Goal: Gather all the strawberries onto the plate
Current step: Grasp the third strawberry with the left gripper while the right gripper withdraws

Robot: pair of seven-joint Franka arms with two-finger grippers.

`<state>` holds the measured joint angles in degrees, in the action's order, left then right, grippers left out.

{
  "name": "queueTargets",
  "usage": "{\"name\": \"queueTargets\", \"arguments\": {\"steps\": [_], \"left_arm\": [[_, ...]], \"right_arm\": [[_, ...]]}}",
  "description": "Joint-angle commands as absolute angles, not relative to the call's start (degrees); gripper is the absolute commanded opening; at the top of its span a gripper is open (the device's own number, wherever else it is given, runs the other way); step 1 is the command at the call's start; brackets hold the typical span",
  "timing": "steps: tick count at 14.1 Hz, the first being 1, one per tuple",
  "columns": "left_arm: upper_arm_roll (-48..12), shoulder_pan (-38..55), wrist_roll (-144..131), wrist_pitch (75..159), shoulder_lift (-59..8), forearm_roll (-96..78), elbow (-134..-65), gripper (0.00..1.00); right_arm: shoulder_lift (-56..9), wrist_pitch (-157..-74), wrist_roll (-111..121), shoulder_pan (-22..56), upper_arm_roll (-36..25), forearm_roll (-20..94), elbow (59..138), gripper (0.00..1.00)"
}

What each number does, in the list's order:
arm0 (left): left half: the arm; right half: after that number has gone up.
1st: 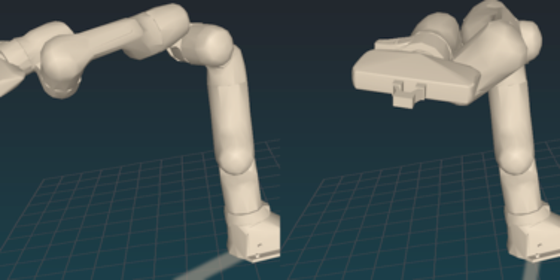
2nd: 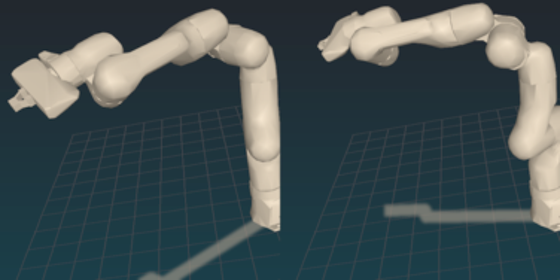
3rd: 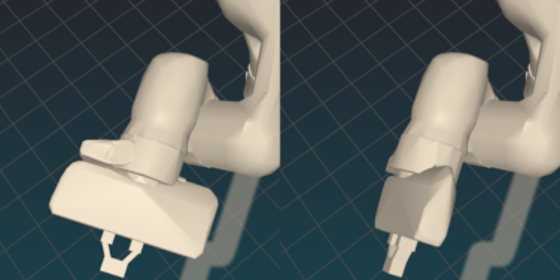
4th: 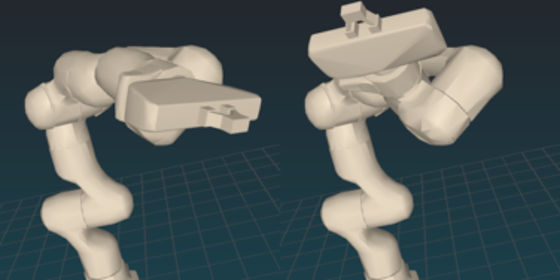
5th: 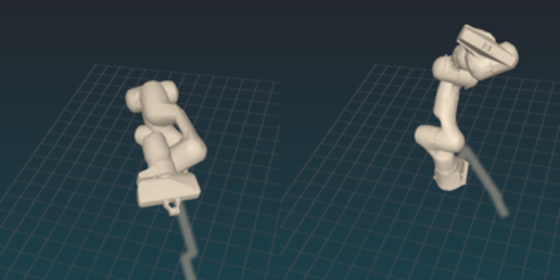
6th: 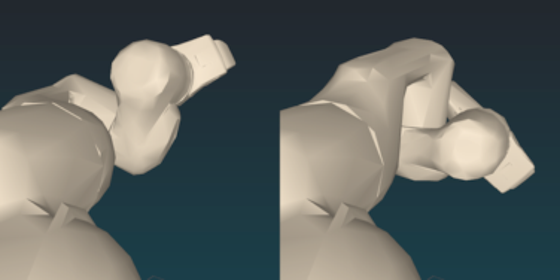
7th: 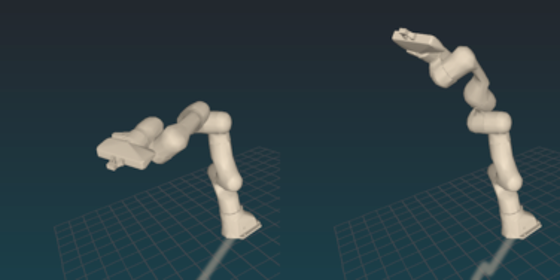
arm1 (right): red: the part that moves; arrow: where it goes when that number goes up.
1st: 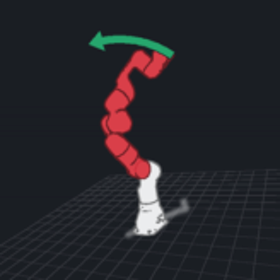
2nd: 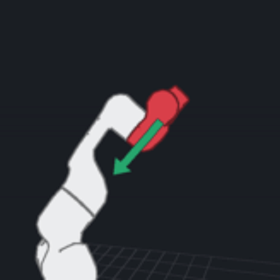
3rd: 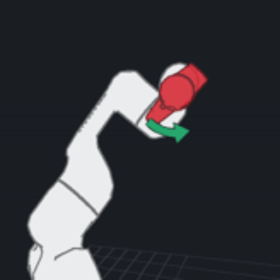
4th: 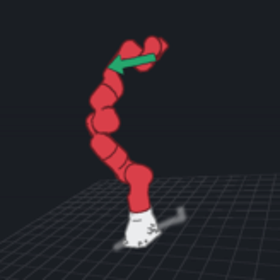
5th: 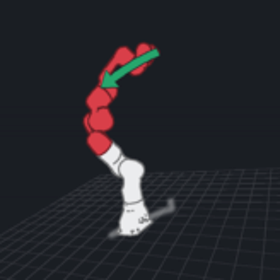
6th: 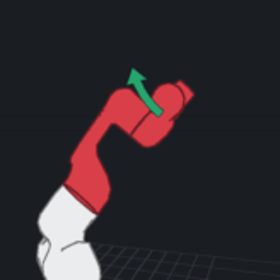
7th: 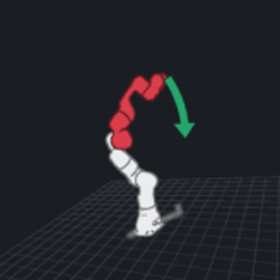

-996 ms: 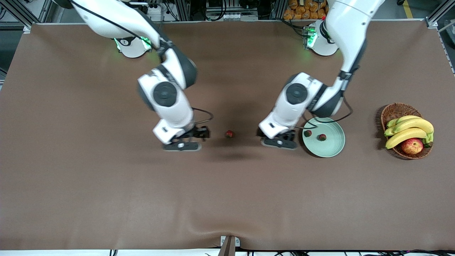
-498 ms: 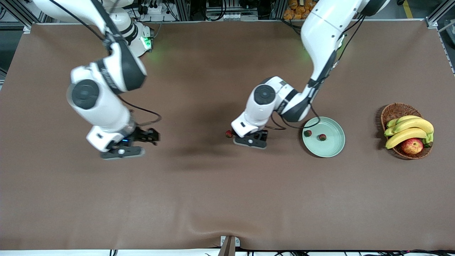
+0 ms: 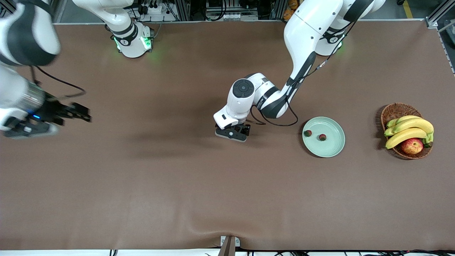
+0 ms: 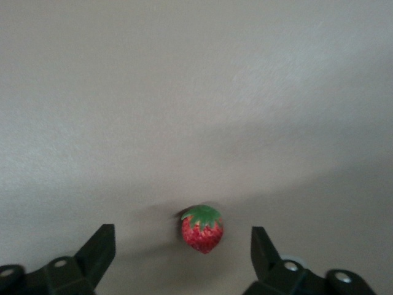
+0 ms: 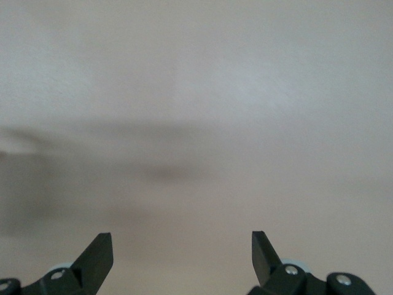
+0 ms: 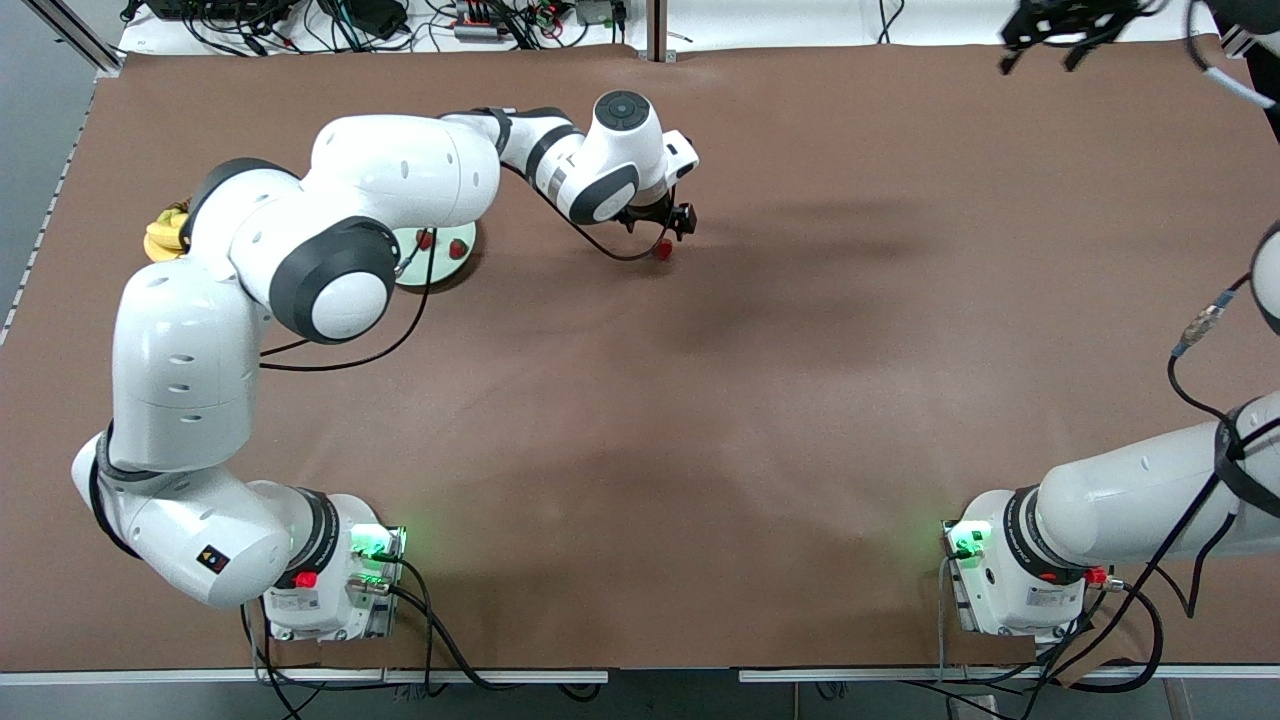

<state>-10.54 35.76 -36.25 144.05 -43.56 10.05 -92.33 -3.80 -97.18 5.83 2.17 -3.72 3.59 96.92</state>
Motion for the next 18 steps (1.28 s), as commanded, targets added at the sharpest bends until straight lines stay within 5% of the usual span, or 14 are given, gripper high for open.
{"name": "queueTargets", "arguments": {"steps": [1,9,16,18], "left_arm": [[-10.0,36.2,-37.8,143.8,-46.0,12.4,-90.5,0.90],[-10.1,36.7,-37.9,143.9,-46.6,12.1,-90.1,0.68],[-10.0,37.6,-37.9,143.9,-48.1,12.3,-88.3,0.66],[-10.0,37.6,-37.9,143.9,-48.0,12.3,-88.3,0.51]], "right_arm": [[2.3,-94.2,6.5,2.2,-6.5,4.8,99.3,1.00],[4.7,-84.3,7.7,0.4,-8.4,1.7,93.5,1.00],[2.7,-85.4,8.1,1.4,-8.1,0.2,90.1,1.00],[0.9,-85.5,8.1,0.7,-8.2,0.3,87.9,1.00]]}}
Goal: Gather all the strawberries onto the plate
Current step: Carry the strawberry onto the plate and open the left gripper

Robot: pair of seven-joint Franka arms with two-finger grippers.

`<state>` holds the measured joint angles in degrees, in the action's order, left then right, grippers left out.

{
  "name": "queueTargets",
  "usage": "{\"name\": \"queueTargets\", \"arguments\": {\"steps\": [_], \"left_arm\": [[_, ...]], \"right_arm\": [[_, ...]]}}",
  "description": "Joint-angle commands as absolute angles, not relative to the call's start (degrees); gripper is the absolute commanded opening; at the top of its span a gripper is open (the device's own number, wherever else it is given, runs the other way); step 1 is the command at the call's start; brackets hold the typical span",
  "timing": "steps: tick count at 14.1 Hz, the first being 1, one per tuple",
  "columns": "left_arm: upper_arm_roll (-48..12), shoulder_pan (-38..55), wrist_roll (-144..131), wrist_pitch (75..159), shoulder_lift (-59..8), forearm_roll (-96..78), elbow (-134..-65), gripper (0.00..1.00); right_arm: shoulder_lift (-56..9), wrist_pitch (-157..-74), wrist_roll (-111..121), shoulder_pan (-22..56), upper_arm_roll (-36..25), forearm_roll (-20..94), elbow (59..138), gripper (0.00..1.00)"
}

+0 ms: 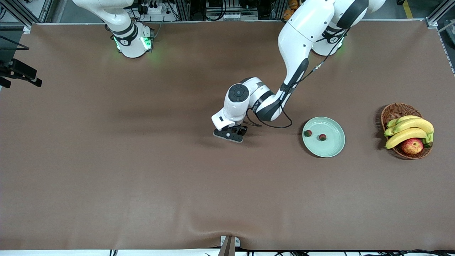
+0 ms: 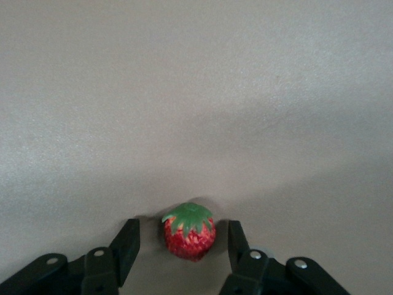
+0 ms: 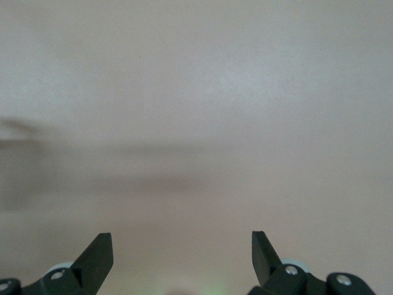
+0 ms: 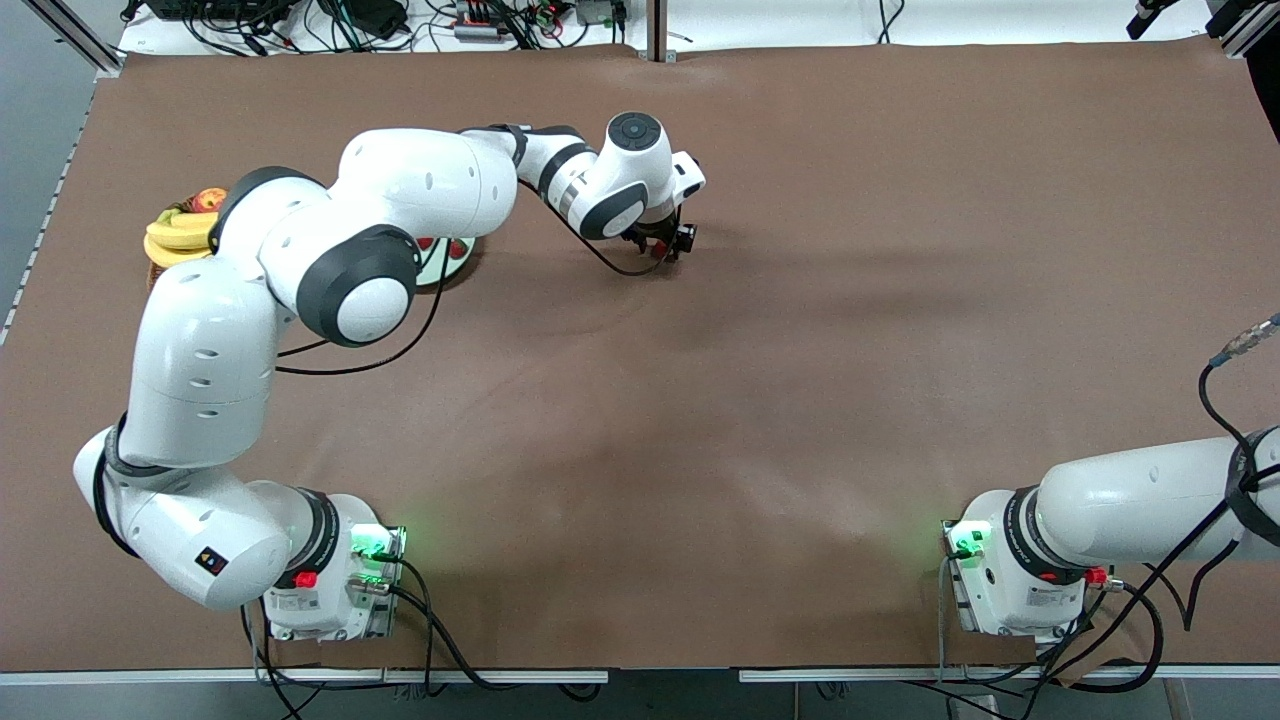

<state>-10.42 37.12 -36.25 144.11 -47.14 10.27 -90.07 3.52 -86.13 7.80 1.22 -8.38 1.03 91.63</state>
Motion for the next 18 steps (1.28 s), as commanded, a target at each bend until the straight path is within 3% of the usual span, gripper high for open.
{"name": "queueTargets", "arguments": {"steps": [1,5,8,14,18], "left_arm": [[-10.0,37.4,-38.0,143.9,-47.8,12.3,-88.3,0.40],[-10.0,37.4,-38.1,143.9,-47.8,12.1,-88.4,0.01],[-9.8,35.7,-37.5,143.1,-46.1,12.5,-88.6,0.00],[-9.8,29.5,-36.3,130.4,-35.8,12.5,-91.9,0.00],[-10.5,19.4,-30.1,129.0,-28.1,12.7,-101.0,0.00]], "right_arm": [[0.7,-85.7,8.2,0.8,-8.2,0.2,87.6,1.00],[0.6,-85.8,8.2,0.6,-8.3,-1.1,87.2,1.00],[0.5,-85.8,8.1,1.2,-8.3,-1.1,87.2,1.00],[0.3,-86.5,8.0,0.6,-8.3,-0.4,86.3,1.00],[0.3,-86.6,8.0,1.1,-8.3,-0.4,86.3,1.00]]}}
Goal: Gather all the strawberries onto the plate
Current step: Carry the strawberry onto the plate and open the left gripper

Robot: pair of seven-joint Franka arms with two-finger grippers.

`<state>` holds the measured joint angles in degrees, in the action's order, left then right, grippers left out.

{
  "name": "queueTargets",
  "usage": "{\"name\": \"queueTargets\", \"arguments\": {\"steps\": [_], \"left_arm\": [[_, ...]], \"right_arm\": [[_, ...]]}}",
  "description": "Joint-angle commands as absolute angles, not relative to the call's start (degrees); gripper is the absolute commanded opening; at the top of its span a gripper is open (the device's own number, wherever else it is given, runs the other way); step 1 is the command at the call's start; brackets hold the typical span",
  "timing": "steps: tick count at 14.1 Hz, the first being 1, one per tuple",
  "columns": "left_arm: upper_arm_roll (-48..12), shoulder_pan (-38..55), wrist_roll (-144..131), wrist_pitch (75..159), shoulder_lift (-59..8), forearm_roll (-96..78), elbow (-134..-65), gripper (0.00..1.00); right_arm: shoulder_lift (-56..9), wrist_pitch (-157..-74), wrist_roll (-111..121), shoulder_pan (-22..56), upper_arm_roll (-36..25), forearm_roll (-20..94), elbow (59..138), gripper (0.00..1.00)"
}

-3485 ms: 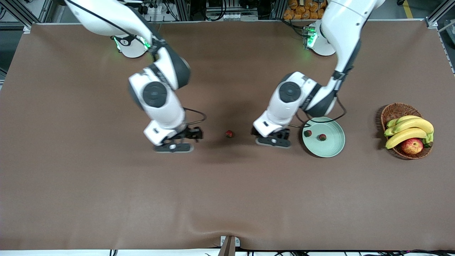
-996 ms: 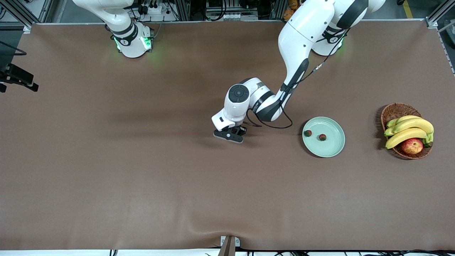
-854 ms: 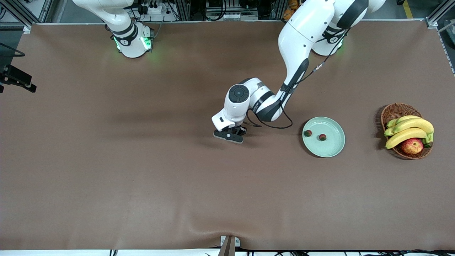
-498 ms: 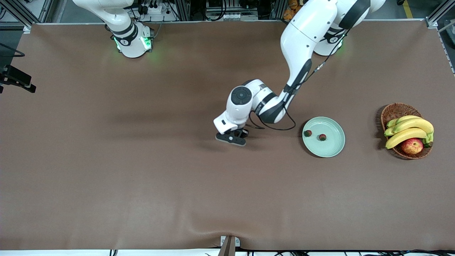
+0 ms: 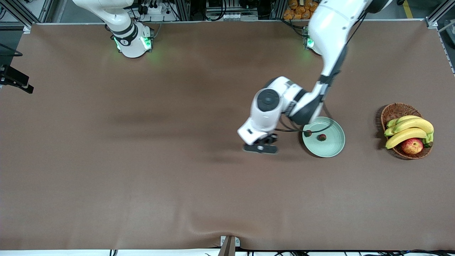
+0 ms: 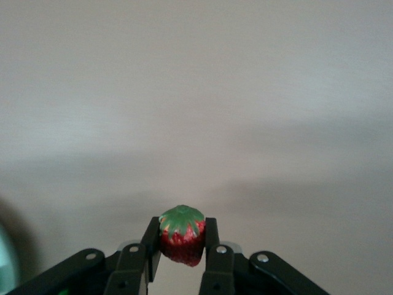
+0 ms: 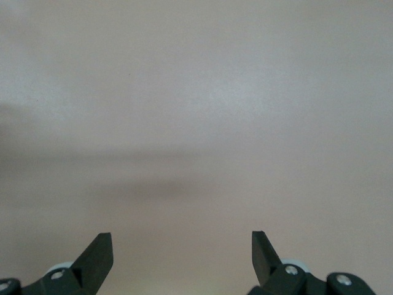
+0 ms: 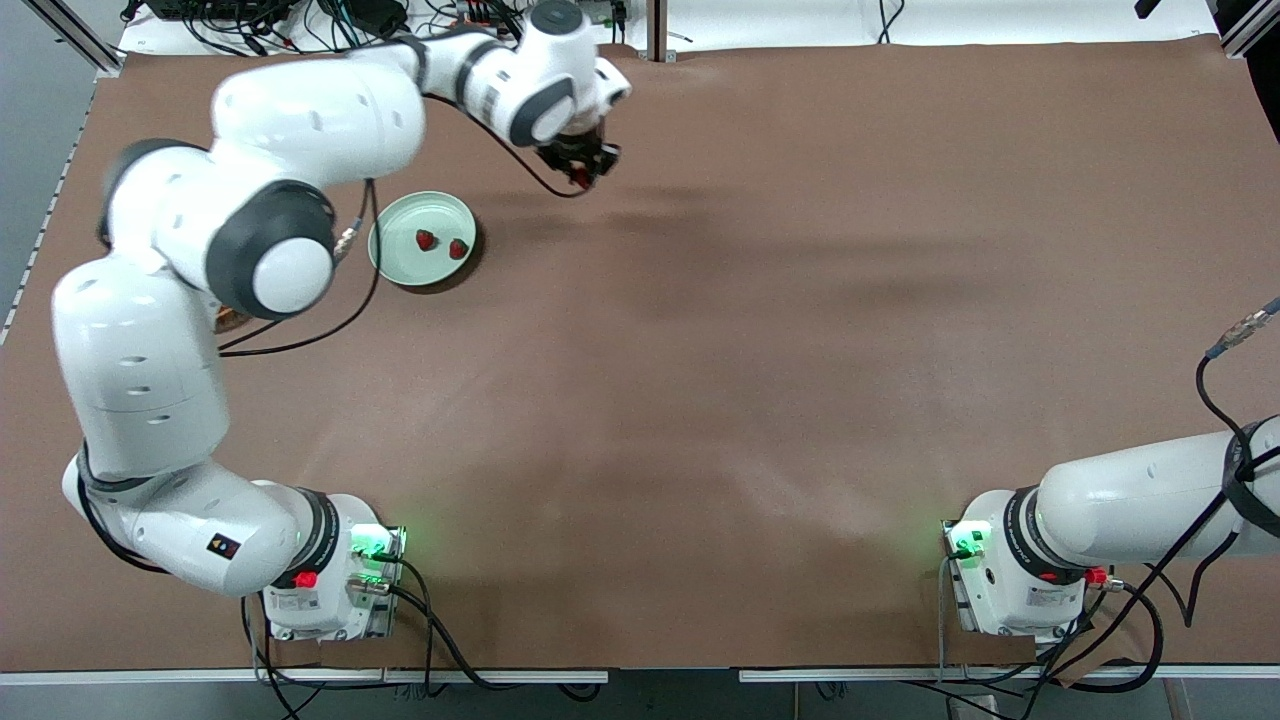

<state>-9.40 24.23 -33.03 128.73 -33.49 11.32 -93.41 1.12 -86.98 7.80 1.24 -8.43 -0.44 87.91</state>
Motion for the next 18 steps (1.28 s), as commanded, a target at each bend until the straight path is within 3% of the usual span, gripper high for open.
{"name": "queueTargets", "arguments": {"steps": [1,7,14,16,18], "left_arm": [[-10.5,17.9,-28.5,129.0,-26.8,12.6,-103.2,0.00],[-10.5,6.8,-19.3,129.1,-19.3,12.7,-115.1,0.03],[-10.5,-3.1,-5.1,134.6,-24.2,12.7,-115.8,0.12],[-10.5,-3.4,-4.7,136.1,-26.0,12.6,-115.8,0.28],[-10.6,-3.1,-4.7,136.2,-26.4,12.6,-115.5,0.72]], "right_arm": [[0.3,-86.6,8.0,1.1,-8.3,-0.4,86.3,1.00],[0.3,-86.6,8.0,0.9,-8.3,-0.3,86.3,1.00],[0.3,-86.6,8.0,0.7,-8.3,-0.4,86.2,1.00],[0.3,-86.6,8.0,0.7,-8.3,-0.4,86.2,1.00],[0.3,-86.6,8.0,0.7,-8.3,-0.4,86.2,1.00]]}}
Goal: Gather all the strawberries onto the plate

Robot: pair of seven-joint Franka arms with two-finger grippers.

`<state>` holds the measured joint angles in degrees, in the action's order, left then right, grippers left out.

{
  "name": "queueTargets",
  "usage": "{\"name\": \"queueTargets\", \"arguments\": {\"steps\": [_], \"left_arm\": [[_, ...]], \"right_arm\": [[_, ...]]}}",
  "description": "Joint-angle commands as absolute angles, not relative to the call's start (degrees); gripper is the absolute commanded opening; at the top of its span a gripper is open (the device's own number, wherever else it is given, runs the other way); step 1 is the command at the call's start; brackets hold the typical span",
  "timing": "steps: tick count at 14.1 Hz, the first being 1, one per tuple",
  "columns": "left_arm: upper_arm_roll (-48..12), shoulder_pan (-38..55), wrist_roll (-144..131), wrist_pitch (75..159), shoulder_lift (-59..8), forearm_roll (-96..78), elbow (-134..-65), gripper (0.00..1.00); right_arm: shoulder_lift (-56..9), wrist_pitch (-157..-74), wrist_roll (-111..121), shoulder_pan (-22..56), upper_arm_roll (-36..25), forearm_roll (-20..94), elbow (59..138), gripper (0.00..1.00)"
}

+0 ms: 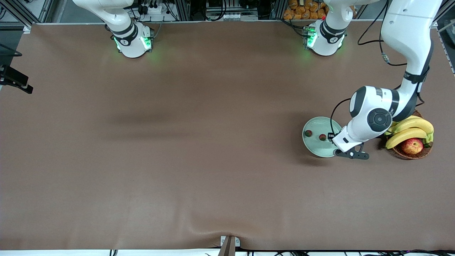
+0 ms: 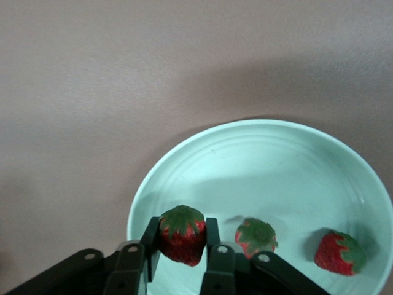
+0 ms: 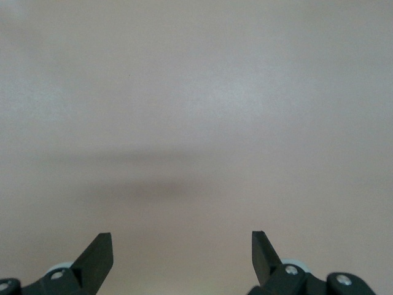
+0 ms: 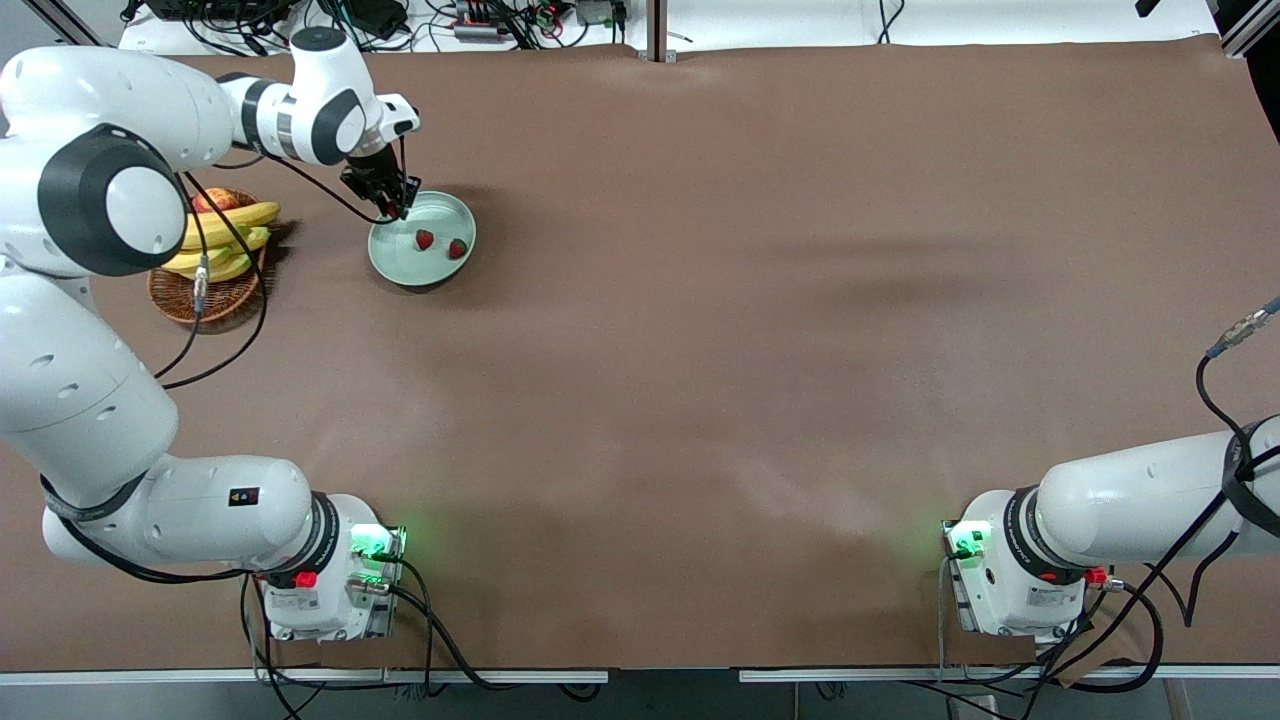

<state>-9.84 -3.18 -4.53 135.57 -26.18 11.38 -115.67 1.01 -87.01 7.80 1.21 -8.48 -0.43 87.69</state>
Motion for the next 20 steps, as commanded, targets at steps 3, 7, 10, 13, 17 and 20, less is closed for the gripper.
{"name": "queueTargets", "arguments": {"steps": [3,7,10,13,17,20], "left_arm": [[-10.6,-2.6,-4.7,136.1,-26.2,12.6,-114.6,1.00],[-10.7,-1.9,-5.0,135.4,-25.8,12.6,-111.5,1.00],[-10.7,-1.6,-4.9,135.1,-25.7,12.6,-108.1,1.00],[-10.7,-1.6,-4.8,133.9,-25.0,12.6,-104.4,1.00],[-10.7,-2.1,-4.6,130.4,-24.4,12.3,-96.8,1.00],[-11.2,-2.8,-4.6,125.7,-19.6,11.5,-95.7,1.00]], "right_arm": [[0.3,-86.6,8.0,0.7,-8.3,-0.4,86.2,1.00],[0.3,-86.6,8.0,0.7,-8.3,-0.4,86.2,1.00],[0.3,-86.6,8.0,0.7,-8.3,-0.4,86.2,1.00],[0.3,-86.7,8.0,0.7,-8.3,-0.4,86.2,1.00],[0.3,-87.0,8.0,0.7,-8.3,-0.4,86.2,1.00],[0.3,-87.0,8.0,0.7,-8.3,-0.4,86.2,1.00]]}}
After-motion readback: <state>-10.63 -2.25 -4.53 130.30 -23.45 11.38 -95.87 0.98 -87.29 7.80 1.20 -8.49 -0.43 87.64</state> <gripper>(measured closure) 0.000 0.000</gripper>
